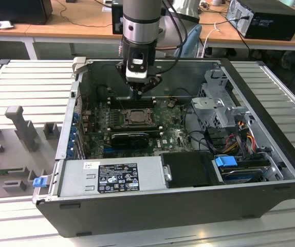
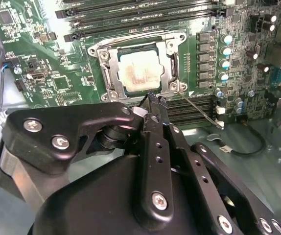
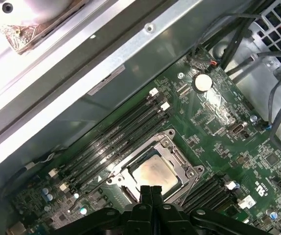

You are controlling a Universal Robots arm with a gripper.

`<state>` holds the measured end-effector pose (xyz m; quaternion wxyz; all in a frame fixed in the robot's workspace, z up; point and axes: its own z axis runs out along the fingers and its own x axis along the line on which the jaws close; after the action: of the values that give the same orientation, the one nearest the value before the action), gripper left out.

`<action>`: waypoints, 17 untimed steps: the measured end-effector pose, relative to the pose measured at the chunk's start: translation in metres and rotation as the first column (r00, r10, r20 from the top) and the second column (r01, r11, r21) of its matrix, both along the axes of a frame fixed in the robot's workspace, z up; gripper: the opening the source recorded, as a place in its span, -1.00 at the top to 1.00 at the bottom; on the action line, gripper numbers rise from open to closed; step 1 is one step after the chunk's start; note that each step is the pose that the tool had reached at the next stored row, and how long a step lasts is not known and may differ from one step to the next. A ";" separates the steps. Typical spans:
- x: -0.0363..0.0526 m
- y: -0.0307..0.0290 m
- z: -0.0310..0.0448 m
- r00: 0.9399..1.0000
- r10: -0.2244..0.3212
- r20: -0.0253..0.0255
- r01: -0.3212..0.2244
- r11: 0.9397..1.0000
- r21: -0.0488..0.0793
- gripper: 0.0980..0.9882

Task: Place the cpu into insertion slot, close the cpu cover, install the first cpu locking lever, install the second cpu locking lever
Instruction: 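Install the first cpu locking lever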

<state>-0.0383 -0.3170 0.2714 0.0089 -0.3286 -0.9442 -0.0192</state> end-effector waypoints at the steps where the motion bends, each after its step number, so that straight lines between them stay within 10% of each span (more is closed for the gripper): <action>1: 0.0000 0.0000 0.0000 1.000 0.008 0.000 -0.008 1.000 0.000 0.98; 17: 0.0000 0.0000 0.0000 0.984 0.180 0.000 -0.180 0.984 0.000 0.98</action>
<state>-0.0383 -0.3170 0.2714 0.0106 -0.2418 -0.9701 -0.0184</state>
